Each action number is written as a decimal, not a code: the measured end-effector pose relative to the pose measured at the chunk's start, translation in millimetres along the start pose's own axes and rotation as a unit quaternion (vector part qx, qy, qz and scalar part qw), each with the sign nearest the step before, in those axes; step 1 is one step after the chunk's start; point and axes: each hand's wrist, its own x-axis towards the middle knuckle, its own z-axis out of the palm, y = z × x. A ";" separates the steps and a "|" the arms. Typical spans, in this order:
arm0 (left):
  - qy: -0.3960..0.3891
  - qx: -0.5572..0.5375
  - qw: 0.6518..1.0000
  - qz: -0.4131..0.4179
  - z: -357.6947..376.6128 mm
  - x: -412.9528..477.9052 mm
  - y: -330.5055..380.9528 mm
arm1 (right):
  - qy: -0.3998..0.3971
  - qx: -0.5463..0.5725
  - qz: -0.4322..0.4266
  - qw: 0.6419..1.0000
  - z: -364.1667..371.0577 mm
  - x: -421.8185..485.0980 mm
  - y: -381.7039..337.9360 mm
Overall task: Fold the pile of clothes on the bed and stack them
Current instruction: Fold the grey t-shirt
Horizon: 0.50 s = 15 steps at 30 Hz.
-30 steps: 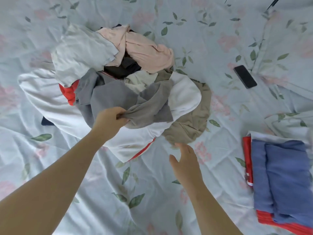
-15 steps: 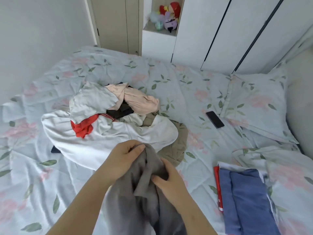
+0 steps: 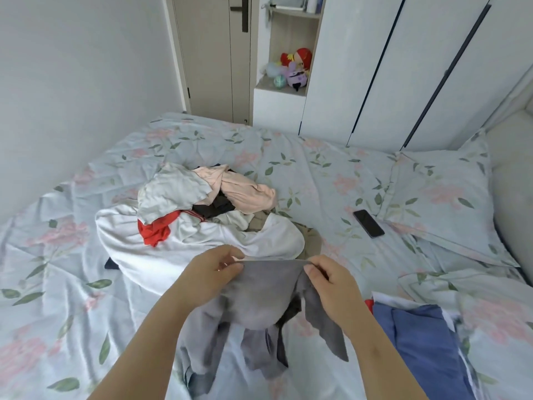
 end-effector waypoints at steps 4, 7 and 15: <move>-0.175 0.021 0.983 0.059 16.1 -6.6 13.1 | -0.044 0.047 -0.030 0.997 12.4 -0.3 -14.8; -0.129 0.047 0.986 0.091 27.4 -1.0 18.3 | -0.017 0.055 -0.048 0.997 13.4 -1.3 -17.1; -0.169 -0.006 0.981 0.093 46.6 4.3 28.9 | 0.025 0.106 -0.031 0.994 11.6 -8.0 -8.8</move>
